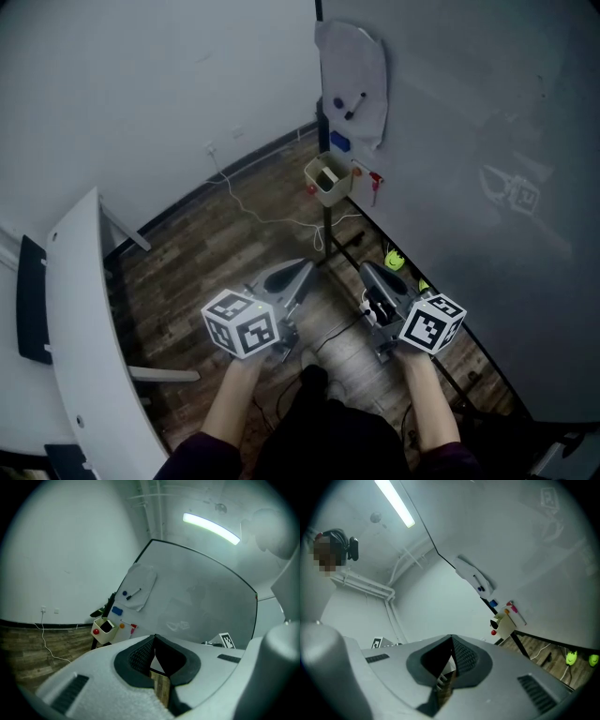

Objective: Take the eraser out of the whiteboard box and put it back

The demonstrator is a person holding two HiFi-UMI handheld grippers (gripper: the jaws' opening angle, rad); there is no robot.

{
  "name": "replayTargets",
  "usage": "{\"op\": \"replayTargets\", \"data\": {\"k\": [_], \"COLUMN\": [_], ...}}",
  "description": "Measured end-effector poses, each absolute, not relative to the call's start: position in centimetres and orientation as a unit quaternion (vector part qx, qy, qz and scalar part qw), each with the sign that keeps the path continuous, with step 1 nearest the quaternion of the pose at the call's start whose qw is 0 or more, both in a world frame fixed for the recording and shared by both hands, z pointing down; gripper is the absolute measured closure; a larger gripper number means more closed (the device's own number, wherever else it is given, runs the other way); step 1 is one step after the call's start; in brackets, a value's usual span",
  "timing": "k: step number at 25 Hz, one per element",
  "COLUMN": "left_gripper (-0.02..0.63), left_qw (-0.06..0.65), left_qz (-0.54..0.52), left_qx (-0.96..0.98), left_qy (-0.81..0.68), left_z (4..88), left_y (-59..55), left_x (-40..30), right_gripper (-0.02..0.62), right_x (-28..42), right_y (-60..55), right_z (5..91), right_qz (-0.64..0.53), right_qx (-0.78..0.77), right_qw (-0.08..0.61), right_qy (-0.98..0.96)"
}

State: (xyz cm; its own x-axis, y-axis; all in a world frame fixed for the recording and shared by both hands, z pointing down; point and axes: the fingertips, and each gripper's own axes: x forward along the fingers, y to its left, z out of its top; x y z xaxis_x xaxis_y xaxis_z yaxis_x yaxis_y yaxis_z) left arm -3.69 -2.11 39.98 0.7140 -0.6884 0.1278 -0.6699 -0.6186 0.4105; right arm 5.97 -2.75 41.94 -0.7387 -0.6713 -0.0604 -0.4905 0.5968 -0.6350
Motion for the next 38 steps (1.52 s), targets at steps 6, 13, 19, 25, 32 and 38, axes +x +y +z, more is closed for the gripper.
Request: {"op": "replayTargets", "data": {"k": [6, 13, 19, 25, 32, 38], "left_gripper": [0.600, 0.600, 0.600, 0.600, 0.600, 0.600], "left_qw": [0.222, 0.229, 0.233, 0.236, 0.244, 0.246], "left_qz": [-0.021, -0.018, -0.020, -0.016, -0.015, -0.015], "left_qx": [0.904, 0.908, 0.910, 0.914, 0.918, 0.922], "left_qy": [-0.364, -0.350, -0.341, -0.330, -0.313, -0.299], "left_z": [39.9, 40.3, 40.6, 41.0, 40.9, 40.6], "left_y": [-5.3, -9.4, -12.6, -15.2, -17.5, -19.0], "left_x": [-3.5, -4.1, -4.8, -5.3, -5.7, -6.1], "right_gripper": [0.592, 0.592, 0.592, 0.592, 0.592, 0.592], "right_x": [5.8, 5.1, 4.4, 3.7, 3.2, 2.8], "right_y": [-5.6, -9.5, -12.3, -14.7, -16.7, -18.0], "right_z": [41.9, 42.1, 42.4, 42.4, 41.7, 41.0], "right_qz": [-0.307, -0.306, -0.308, -0.305, -0.304, -0.297], "right_qx": [-0.338, -0.351, -0.361, -0.370, -0.388, -0.401], "right_qw": [0.151, 0.151, 0.151, 0.155, 0.155, 0.159], "right_qy": [0.877, 0.872, 0.867, 0.864, 0.856, 0.852]}}
